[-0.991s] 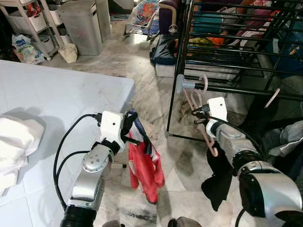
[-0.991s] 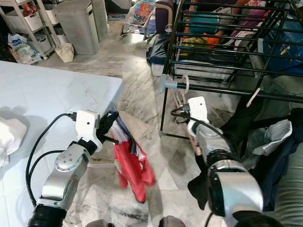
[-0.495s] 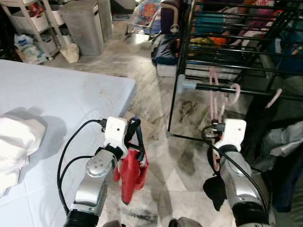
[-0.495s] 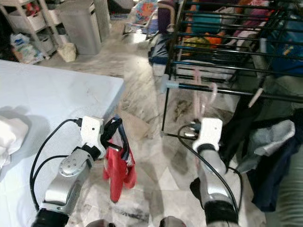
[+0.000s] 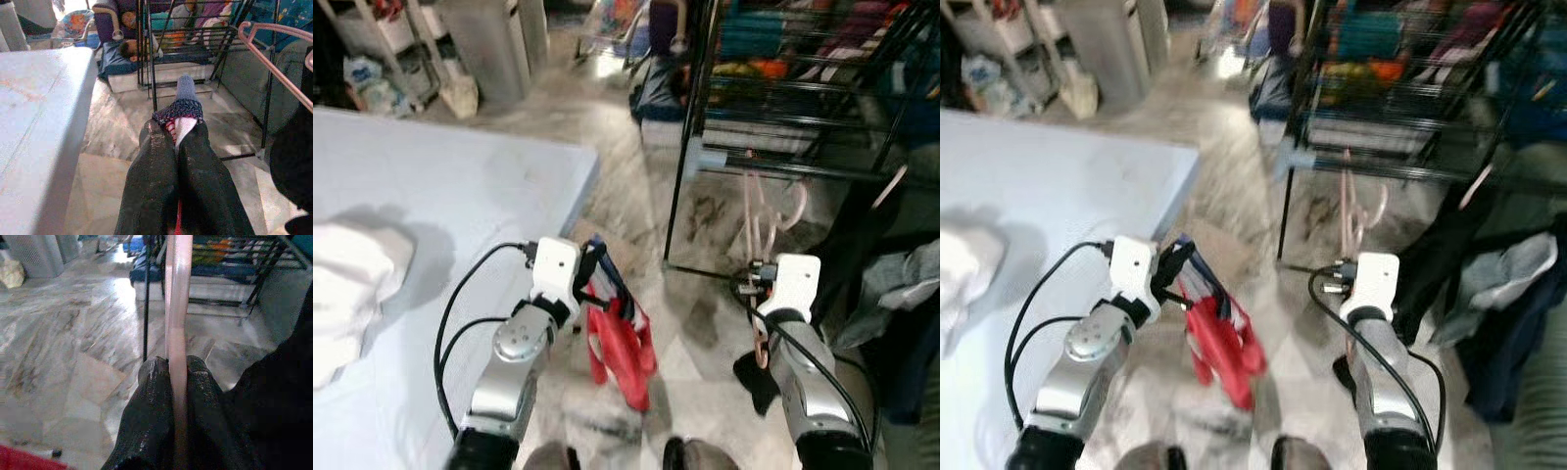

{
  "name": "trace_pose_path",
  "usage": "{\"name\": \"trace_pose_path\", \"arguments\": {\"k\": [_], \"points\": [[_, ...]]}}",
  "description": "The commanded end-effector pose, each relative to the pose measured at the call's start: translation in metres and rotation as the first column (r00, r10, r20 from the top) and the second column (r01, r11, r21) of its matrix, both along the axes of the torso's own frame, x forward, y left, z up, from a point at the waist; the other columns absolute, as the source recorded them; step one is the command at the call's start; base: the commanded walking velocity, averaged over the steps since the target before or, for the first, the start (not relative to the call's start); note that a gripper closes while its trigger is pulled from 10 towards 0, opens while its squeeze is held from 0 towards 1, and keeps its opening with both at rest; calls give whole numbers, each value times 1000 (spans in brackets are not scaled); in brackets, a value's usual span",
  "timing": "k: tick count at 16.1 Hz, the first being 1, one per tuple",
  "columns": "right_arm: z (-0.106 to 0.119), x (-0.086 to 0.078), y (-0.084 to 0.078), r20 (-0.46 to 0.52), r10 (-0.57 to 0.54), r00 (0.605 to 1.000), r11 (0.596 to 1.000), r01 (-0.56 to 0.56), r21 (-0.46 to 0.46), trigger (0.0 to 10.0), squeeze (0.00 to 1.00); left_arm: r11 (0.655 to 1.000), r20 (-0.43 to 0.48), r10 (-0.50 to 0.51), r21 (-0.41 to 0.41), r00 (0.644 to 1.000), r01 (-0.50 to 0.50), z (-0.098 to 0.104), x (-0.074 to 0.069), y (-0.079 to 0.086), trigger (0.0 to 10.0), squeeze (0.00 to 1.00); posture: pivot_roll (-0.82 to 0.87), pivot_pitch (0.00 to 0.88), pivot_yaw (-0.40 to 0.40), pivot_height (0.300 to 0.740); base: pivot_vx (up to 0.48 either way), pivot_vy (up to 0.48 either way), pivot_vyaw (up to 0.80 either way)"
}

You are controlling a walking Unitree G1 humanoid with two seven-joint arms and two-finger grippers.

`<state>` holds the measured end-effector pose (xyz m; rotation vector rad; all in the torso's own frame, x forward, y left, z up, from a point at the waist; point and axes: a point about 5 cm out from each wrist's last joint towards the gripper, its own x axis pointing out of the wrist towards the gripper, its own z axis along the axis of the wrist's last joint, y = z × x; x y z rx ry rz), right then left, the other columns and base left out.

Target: Hang hanger

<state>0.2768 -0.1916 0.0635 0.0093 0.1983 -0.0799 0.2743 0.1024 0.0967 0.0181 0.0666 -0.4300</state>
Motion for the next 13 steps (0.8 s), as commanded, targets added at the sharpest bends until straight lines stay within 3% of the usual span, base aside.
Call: {"name": "trace_pose_path", "arguments": {"k": [1, 13], "points": [[9, 4, 3, 31, 10, 999, 1000, -10, 2, 10000, 0, 1000, 20, 6, 8, 1000, -6, 3, 2, 1, 10000, 0, -54, 0, 31, 740, -270, 0, 0], [6, 10, 8, -10, 35, 999, 999, -35, 1, 10000, 0, 1000, 34, -7, 15, 999, 6, 4, 4, -1, 10000, 0, -51, 0, 25, 740, -265, 0, 0]]}}
